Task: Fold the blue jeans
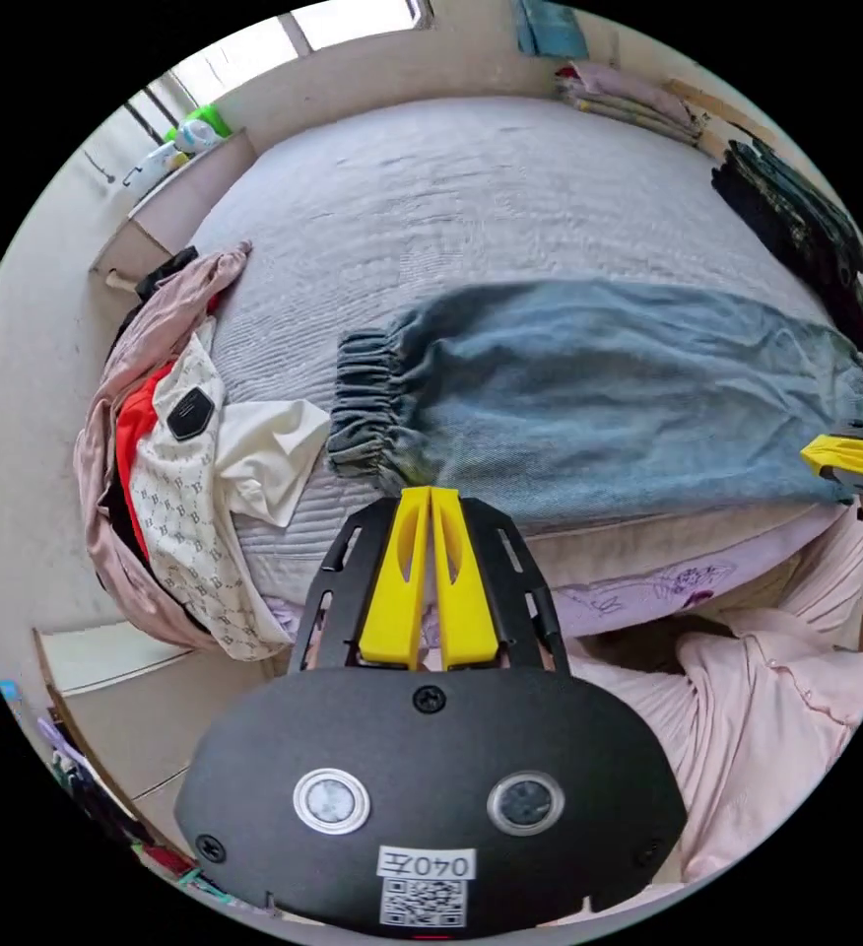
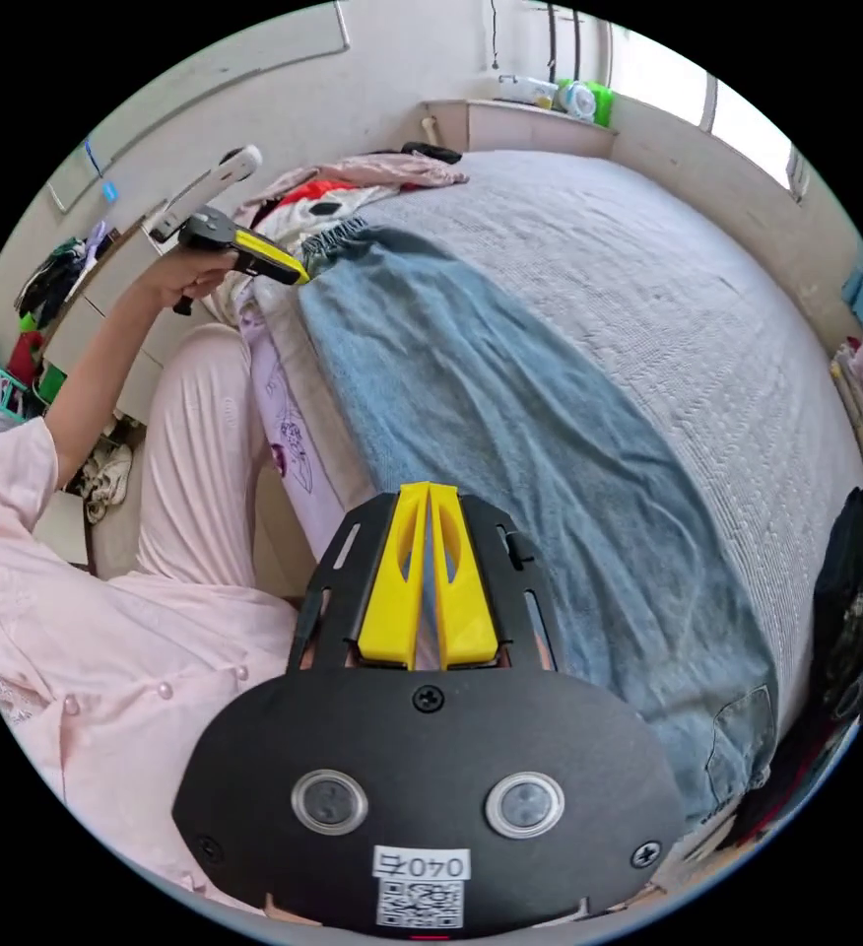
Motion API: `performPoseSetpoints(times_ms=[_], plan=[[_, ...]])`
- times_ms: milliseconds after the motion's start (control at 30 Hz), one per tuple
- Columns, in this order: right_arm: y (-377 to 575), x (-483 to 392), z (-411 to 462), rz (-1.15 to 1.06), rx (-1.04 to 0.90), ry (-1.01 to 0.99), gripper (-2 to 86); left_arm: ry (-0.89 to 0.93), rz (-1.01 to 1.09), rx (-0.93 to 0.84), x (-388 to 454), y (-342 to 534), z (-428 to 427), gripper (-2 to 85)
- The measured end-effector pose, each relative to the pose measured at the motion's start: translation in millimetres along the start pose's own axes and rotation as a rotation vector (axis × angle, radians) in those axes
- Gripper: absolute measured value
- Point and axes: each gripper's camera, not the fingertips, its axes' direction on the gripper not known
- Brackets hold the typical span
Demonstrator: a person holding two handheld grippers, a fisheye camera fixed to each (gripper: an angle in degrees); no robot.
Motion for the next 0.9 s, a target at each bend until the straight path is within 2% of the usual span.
performPoseSetpoints(times_ms=[33,133,200,300,367,467,533,633,733,833,867,900], plan=[[-2,1,6,-0.018,-0.050,0.007,-1.0,0.021,0.016,-0.033,-2,0,6,-0.9],[-2,13,-15,-0.025,-0.029,0.119,-1.0,0.041,0.000,0.067,-19,12,-28,-0.9],[-14,34,-34,0.008,0.018,0.109,-1.0,0.010,-0.062,0.250,-33,21,-71,-0.9],[-54,73,-41,0.070,0.086,0.046,-1.0,0.024,-0.104,0.378,-46,11,-94,-0.9],[-90,97,-20,0.118,0.055,0.014,-1.0,0.009,-0.081,0.315,-46,-7,-83,-0.9],[-124,107,22,0.137,-0.046,-0.011,-1.0,-0.115,-0.042,0.215,-46,-31,-48,-0.9],[-132,102,52,0.079,-0.149,0.028,-1.0,-0.152,-0.017,0.276,-48,-30,-46,-1.0],[-132,98,46,0.034,-0.183,0.064,-1.0,-0.132,-0.081,0.244,-66,-34,-53,-1.1],[-120,89,42,-0.021,-0.164,0.129,-1.0,-0.057,-0.108,0.244,-97,-39,-61,-0.9],[-109,100,29,0.020,-0.155,0.092,-1.0,0.126,-0.110,0.229,-144,-28,-81,-0.9],[-105,102,12,0.064,-0.129,0.067,-1.0,0.219,-0.163,0.270,-168,-11,-98,-0.9],[-101,100,-2,0.070,-0.070,0.056,-1.0,0.235,-0.222,0.363,-186,16,-120,-0.9]])
